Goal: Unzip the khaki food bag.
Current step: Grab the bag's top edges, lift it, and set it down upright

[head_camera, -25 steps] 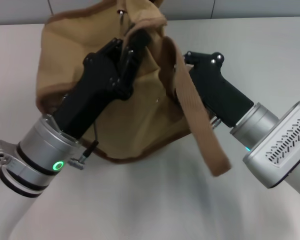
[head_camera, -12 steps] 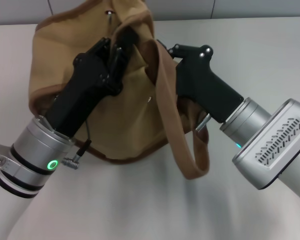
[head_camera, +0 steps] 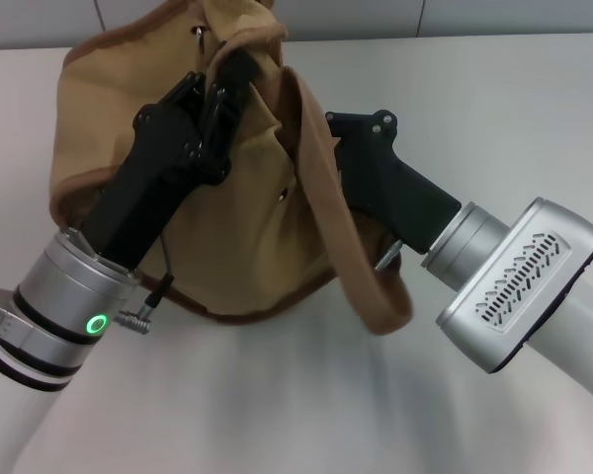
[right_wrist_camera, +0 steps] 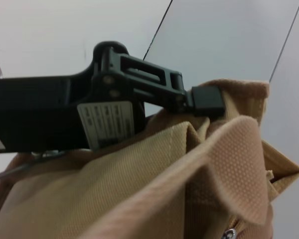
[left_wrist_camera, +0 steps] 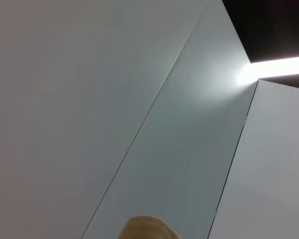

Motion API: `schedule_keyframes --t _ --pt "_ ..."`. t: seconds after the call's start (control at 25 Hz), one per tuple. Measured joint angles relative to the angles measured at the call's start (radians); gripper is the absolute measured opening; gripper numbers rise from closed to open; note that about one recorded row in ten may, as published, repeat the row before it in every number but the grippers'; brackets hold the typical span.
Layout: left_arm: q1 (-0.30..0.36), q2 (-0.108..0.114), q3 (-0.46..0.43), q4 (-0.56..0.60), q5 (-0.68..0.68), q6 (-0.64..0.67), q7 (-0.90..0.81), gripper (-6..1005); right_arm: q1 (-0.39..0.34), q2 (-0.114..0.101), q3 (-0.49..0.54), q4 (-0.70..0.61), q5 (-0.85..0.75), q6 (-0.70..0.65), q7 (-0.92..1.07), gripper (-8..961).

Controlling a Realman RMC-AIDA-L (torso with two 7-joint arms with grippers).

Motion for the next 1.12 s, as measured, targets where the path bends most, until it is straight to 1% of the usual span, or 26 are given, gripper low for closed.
schedule_keyframes --t 0.2,0.76,0.96,1.12 --pt "0.007 0.0 -0.002 0.001 -0.001 0.019 -0.003 158 -0.001 0.0 0.0 -0.004 0.0 0.028 0.004 65" --pt "0.037 0.002 -0.03 0.036 0.0 0.065 -0.056 169 -0.011 0.0 0.0 -0.016 0.0 0.04 0.01 76" --pt "0.056 0.004 -0.058 0.043 0.0 0.078 -0.058 173 -0.018 0.0 0.0 -0.026 0.001 0.042 0.01 80" --pt "0.071 0.003 -0.08 0.071 -0.001 0.084 -0.09 176 -0.024 0.0 0.003 -0.033 0.004 0.044 0.01 83"
